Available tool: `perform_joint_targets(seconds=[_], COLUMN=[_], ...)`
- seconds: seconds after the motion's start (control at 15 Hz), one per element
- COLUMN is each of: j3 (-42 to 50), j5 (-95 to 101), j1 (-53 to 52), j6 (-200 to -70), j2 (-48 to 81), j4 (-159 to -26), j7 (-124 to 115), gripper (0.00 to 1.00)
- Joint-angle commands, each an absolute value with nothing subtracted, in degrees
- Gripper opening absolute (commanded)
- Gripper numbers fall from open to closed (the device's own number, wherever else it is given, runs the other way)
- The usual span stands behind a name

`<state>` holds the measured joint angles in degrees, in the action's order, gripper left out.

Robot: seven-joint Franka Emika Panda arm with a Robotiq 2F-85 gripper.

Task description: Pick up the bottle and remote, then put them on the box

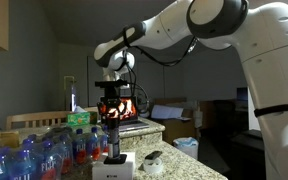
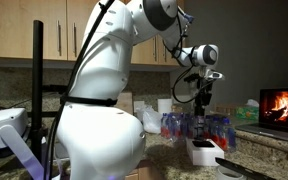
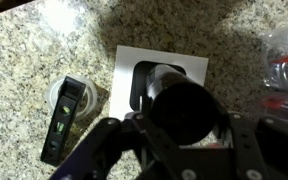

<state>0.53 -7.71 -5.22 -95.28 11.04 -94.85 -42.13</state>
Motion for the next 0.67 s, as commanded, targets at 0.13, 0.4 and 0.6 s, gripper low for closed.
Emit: perform_joint_targets(seconds=[0.13, 0.4, 0.6], j3=[0.55, 0.74, 0.96], j5=[-9.25, -9.67, -9.9], j1=[-4.61, -4.34, -4.22], j6=[-95.11, -95.22, -95.29], j2=[10.7, 10.5, 10.52], j4=[-95.08, -95.58, -95.69], j7=[-45.05, -46.31, -46.34], gripper=[0.31, 0.31, 0.31])
